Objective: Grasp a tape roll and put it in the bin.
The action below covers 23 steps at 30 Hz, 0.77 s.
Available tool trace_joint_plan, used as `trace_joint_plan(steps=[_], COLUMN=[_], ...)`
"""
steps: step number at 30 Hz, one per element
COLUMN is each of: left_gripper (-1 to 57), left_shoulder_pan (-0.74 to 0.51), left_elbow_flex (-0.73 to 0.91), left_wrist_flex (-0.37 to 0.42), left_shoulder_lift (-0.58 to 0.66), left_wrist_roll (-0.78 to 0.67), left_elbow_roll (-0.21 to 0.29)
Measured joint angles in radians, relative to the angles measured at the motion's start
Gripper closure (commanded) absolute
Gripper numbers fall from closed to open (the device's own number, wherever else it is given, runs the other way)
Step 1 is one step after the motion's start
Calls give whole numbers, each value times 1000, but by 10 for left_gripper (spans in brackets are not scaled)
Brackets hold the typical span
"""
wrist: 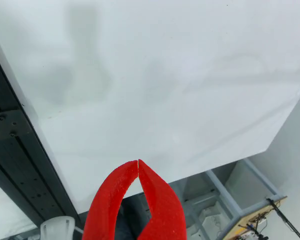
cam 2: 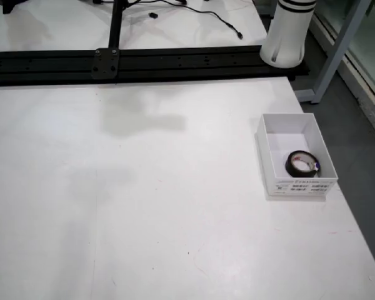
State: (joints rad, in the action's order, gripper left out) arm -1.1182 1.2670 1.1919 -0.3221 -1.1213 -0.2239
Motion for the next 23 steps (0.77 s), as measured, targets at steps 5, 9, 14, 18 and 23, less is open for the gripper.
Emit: trace_joint_plan(steps=[5,9,14,18,23], left_gripper=[564,564,564,564,564], left_shoulder_pan=[-4,-4,-1,3,7], left_elbow_flex=[0,0,0,0,0], left_wrist_flex=[0,0,0,0,0], left_shoulder_lift=[0,0,0,0,0], left_wrist_roll=[0,0,0,0,0], left_elbow_roll=[0,0,0,0,0])
